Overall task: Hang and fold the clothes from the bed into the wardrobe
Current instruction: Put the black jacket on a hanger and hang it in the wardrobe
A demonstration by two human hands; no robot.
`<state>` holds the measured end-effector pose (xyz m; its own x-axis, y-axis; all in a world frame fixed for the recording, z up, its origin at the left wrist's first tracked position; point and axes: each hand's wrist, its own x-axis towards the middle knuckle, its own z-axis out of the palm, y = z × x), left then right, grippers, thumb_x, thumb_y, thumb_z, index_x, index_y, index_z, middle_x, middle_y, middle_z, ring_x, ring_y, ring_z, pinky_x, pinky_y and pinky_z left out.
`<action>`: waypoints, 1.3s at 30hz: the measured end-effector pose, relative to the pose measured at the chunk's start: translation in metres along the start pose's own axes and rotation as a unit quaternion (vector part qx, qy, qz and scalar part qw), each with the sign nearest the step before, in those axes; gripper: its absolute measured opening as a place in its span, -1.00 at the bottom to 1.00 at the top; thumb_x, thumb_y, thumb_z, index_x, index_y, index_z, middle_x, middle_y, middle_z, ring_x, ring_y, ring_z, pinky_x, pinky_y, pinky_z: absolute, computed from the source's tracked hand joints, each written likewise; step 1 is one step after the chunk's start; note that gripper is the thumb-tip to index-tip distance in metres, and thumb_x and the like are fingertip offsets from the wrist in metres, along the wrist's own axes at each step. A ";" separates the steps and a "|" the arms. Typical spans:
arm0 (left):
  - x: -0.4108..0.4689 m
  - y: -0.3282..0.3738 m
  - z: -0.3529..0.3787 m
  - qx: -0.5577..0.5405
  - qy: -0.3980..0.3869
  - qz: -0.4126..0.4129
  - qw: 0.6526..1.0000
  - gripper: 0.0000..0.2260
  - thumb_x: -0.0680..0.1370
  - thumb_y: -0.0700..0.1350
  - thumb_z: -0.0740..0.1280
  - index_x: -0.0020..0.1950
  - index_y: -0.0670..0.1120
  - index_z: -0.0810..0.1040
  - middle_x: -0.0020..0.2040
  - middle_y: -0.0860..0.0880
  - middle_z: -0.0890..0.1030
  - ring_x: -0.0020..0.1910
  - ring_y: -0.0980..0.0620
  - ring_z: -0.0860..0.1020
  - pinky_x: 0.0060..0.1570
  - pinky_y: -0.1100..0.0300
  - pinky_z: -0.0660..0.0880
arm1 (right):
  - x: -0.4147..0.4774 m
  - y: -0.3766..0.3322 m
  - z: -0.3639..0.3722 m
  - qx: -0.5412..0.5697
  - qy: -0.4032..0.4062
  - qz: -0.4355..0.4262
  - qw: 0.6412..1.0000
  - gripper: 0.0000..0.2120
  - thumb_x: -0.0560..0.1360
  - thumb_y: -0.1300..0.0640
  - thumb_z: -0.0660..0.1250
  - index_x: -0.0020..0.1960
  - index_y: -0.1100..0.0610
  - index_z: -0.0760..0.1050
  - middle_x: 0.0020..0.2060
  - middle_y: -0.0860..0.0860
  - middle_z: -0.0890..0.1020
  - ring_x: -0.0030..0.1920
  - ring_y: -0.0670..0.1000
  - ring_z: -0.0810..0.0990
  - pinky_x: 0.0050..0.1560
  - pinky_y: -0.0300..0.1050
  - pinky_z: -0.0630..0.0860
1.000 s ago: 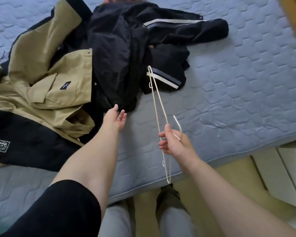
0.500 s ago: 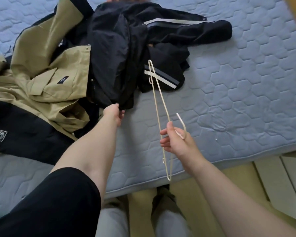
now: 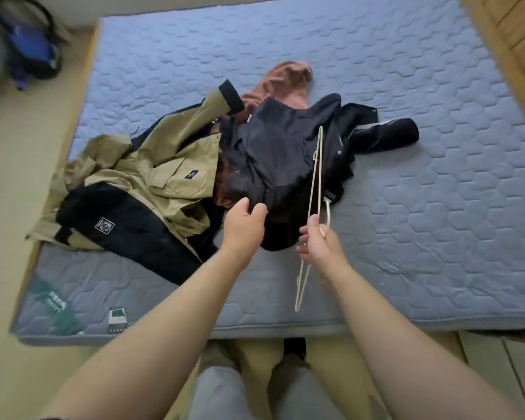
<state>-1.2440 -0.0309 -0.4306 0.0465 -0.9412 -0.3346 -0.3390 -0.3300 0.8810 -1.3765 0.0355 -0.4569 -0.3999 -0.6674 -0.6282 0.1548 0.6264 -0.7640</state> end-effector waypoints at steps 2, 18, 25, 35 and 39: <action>-0.017 0.028 -0.014 -0.005 0.000 0.016 1.000 -0.84 0.50 -0.16 0.31 -0.20 -0.20 0.39 -0.29 -0.10 0.38 -0.31 -0.01 0.34 -0.29 0.04 0.32 | -0.013 -0.018 -0.004 -0.013 -0.009 -0.018 1.000 -0.56 0.69 -0.19 0.05 -0.04 0.11 0.49 -0.21 0.03 0.55 -0.20 0.08 0.61 -0.01 0.05 0.59; -0.098 0.085 -0.166 -0.094 0.047 0.097 0.990 -0.75 0.23 -0.35 0.23 -0.15 -0.27 0.58 -0.30 -0.12 0.51 -0.27 -0.05 0.44 -0.21 0.05 0.35 | -0.098 -0.069 0.038 -0.105 -0.093 -0.107 0.984 -0.48 0.68 -0.19 0.07 0.11 0.26 0.51 -0.17 0.10 0.58 -0.18 0.09 0.63 -0.05 0.12 0.65; -0.136 0.067 -0.245 -0.159 0.027 0.062 0.985 -0.71 0.12 -0.39 0.18 -0.17 -0.35 0.36 -0.30 -0.10 0.36 -0.34 -0.02 0.35 -0.37 0.18 0.23 | -0.136 -0.075 0.099 -0.056 -0.168 -0.011 0.984 -0.34 0.65 -0.27 0.11 0.47 0.24 0.33 0.09 0.15 0.57 0.00 0.24 0.68 -0.07 0.06 0.67; -0.171 -0.017 -0.287 -0.360 -0.029 -0.255 0.897 -0.78 0.45 -0.15 0.32 0.01 -0.19 0.65 -0.03 -0.18 0.67 0.00 -0.22 0.63 0.12 0.02 0.54 | -0.166 -0.036 0.133 -0.144 -0.195 0.032 0.970 -0.47 0.65 -0.22 0.18 0.32 0.24 0.41 -0.07 0.15 0.57 -0.21 0.13 0.61 -0.15 0.05 0.65; -0.172 -0.048 -0.283 -0.355 -0.040 -0.375 0.855 -0.53 0.49 0.20 0.45 0.07 -0.22 0.73 0.10 -0.26 0.70 0.19 -0.25 0.62 0.39 -0.12 0.41 | -0.167 -0.030 0.145 -0.208 -0.221 0.013 0.953 -0.53 0.65 -0.22 0.18 0.17 0.21 0.47 -0.12 0.14 0.59 -0.27 0.11 0.59 -0.16 0.02 0.63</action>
<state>-0.9698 0.1268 -0.3205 -0.0743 -0.4468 -0.8915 0.4160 -0.8264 0.3795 -1.1835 0.0700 -0.3500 0.0324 -0.6963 -0.7170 -0.2488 0.6892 -0.6805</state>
